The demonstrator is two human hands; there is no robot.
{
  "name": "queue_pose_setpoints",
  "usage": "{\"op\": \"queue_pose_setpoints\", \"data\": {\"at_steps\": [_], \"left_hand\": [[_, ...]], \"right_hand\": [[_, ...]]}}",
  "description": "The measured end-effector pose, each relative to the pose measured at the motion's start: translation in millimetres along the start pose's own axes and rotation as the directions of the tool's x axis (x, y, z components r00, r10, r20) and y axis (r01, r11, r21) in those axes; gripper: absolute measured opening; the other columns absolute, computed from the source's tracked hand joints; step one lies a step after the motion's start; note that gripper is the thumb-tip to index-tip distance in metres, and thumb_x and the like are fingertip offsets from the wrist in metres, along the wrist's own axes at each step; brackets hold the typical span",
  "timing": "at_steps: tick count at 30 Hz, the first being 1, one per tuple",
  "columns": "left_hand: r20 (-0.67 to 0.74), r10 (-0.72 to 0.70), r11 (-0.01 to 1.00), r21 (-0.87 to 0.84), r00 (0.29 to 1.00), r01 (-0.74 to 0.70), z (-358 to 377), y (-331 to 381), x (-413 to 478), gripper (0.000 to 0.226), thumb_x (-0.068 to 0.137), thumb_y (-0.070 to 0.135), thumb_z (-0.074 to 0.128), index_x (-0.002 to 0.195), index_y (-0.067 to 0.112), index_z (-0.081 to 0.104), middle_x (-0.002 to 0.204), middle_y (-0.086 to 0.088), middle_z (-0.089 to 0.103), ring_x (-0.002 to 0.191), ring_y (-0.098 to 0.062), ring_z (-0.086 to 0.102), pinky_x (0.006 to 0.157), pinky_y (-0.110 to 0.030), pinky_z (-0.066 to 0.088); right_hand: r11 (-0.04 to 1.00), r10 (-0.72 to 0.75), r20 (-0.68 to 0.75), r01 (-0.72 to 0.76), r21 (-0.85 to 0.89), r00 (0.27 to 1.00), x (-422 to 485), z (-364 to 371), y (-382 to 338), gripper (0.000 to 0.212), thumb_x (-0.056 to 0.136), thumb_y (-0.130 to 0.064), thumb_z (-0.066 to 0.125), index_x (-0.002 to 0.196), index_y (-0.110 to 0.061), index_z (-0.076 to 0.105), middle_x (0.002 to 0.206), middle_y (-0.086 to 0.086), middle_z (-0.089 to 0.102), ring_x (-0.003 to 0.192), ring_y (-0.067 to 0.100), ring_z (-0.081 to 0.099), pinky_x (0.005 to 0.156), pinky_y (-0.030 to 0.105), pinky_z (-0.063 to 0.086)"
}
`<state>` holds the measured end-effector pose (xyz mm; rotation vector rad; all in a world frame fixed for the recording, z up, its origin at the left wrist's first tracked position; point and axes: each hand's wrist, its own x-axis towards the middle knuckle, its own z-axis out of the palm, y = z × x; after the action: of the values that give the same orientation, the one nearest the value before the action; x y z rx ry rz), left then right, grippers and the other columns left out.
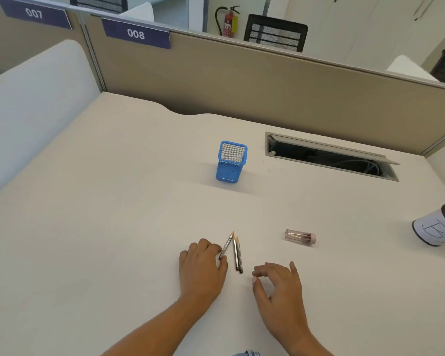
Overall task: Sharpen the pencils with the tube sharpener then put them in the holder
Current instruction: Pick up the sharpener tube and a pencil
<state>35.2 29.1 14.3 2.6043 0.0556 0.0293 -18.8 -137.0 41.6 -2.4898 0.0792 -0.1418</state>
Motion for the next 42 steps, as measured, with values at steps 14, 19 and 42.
{"op": "queue_pose_setpoints", "data": {"at_steps": [14, 19, 42], "left_hand": [[0.073, -0.165, 0.916, -0.358, 0.984, 0.180, -31.6, 41.0, -9.7, 0.009, 0.070, 0.041, 0.067, 0.078, 0.036, 0.067, 0.079, 0.023, 0.066, 0.072, 0.003, 0.060, 0.060, -0.018, 0.046], [0.146, -0.015, 0.893, -0.443, 0.989, 0.079, -18.2, 80.0, -22.4, 0.015, 0.068, 0.046, 0.067, 0.077, 0.036, 0.071, 0.074, 0.021, 0.067, 0.066, 0.001, 0.057, 0.061, -0.017, 0.046], [0.219, 0.297, 0.952, 0.003, 0.929, -0.305, 86.6, 174.2, 64.1, 0.026, 0.091, 0.030, 0.060, 0.117, 0.027, 0.064, 0.113, 0.007, 0.064, 0.109, -0.017, 0.056, 0.091, -0.031, 0.046]], "right_hand": [[0.870, 0.314, 0.048, -0.307, 0.386, 0.948, 15.5, -18.5, -20.2, 0.013, 0.092, -0.021, 0.065, 0.092, -0.031, 0.073, 0.092, -0.015, 0.075, 0.089, -0.005, 0.066, 0.084, 0.018, 0.051], [0.632, 0.419, 0.194, -0.439, 0.639, 0.887, 22.0, -38.2, -11.7, 0.026, 0.097, -0.026, 0.059, 0.083, -0.017, 0.078, 0.082, 0.000, 0.080, 0.086, 0.013, 0.074, 0.084, 0.029, 0.053], [0.599, 0.511, 0.272, -0.565, 0.568, 0.815, 32.4, -133.6, 150.4, 0.011, 0.092, -0.011, 0.058, 0.086, -0.018, 0.064, 0.066, -0.002, 0.050, 0.061, 0.014, 0.044, 0.057, 0.024, 0.038]]}}
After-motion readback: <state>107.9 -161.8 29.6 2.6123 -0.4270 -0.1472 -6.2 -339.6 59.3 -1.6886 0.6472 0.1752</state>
